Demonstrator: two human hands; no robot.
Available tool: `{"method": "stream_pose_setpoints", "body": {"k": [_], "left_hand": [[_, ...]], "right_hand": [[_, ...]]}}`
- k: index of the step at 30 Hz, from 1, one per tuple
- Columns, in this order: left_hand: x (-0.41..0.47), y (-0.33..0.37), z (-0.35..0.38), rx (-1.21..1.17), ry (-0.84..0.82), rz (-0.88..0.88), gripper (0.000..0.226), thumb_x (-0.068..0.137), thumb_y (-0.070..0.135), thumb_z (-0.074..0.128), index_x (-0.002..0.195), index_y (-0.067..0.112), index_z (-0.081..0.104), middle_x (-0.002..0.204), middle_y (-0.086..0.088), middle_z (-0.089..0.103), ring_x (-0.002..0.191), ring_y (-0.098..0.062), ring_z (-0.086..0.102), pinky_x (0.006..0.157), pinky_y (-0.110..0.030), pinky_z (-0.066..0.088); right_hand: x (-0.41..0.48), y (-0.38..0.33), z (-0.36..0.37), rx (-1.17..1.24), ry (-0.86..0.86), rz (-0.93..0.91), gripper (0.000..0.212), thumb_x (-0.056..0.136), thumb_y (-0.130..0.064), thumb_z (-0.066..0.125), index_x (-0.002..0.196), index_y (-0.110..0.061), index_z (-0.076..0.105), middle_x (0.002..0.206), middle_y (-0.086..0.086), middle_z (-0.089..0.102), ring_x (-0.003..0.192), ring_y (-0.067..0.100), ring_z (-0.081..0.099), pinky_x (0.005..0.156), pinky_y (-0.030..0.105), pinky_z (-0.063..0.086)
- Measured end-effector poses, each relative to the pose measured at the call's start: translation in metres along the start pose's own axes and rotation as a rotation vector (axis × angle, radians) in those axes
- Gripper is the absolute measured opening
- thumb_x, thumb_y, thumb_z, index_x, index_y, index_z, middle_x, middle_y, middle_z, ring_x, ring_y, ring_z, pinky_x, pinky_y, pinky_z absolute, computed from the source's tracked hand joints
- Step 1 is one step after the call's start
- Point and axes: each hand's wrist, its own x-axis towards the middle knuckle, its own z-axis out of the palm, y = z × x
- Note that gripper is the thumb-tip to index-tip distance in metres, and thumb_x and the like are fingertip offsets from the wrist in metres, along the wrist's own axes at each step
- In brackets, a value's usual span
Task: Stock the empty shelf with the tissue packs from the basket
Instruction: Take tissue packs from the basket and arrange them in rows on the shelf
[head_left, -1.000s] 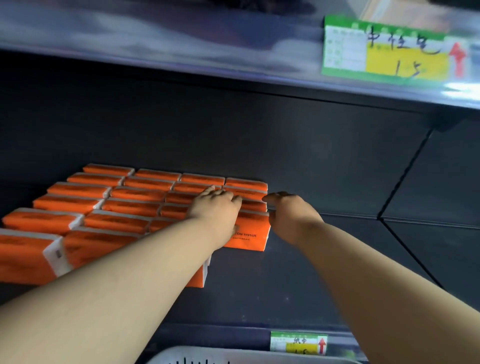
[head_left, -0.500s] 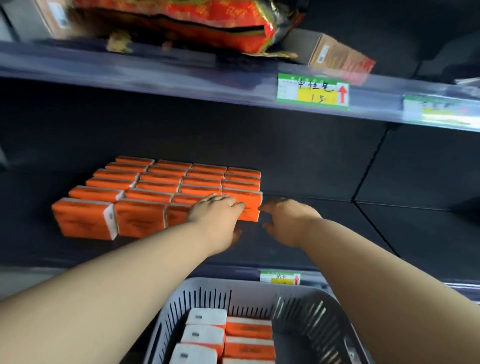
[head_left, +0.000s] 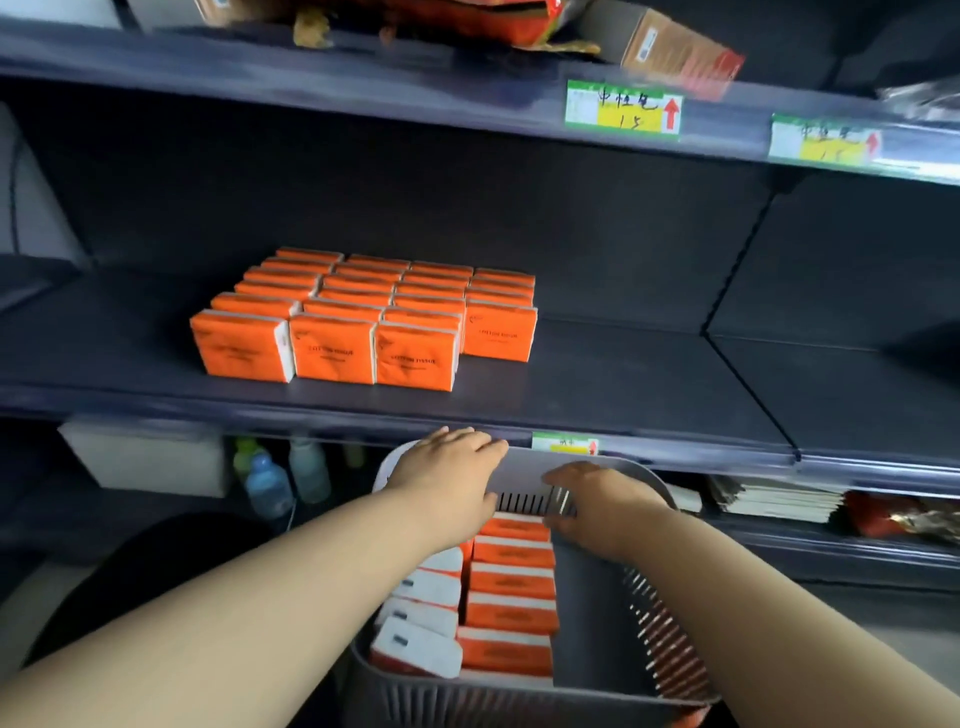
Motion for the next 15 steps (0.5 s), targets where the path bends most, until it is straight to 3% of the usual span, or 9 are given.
{"method": "stream_pose_setpoints", "body": {"k": [5, 15], "left_hand": [[-0.031, 0.004, 0.033, -0.097, -0.042, -0.079, 0.059, 0.090, 0.036, 0.046, 0.145, 0.028, 0.027, 0.148, 0.007, 0.033, 0.135, -0.016, 0.031, 0.109, -0.029, 0.026], [-0.057, -0.006, 0.078, -0.234, -0.172, -0.259, 0.053, 0.093, 0.031, 0.042, 0.144, 0.035, 0.028, 0.148, 0.012, 0.032, 0.131, -0.015, 0.036, 0.095, -0.031, 0.039]], "right_hand": [[-0.008, -0.004, 0.048, 0.057, -0.049, -0.008, 0.061, 0.084, -0.052, 0.055, 0.140, -0.038, 0.034, 0.148, -0.007, 0.035, 0.131, 0.018, 0.042, 0.103, 0.035, 0.040], [-0.009, -0.002, 0.103, 0.169, -0.143, 0.013, 0.060, 0.086, -0.046, 0.057, 0.141, -0.034, 0.035, 0.150, -0.004, 0.032, 0.134, 0.018, 0.037, 0.107, 0.033, 0.036]]}}
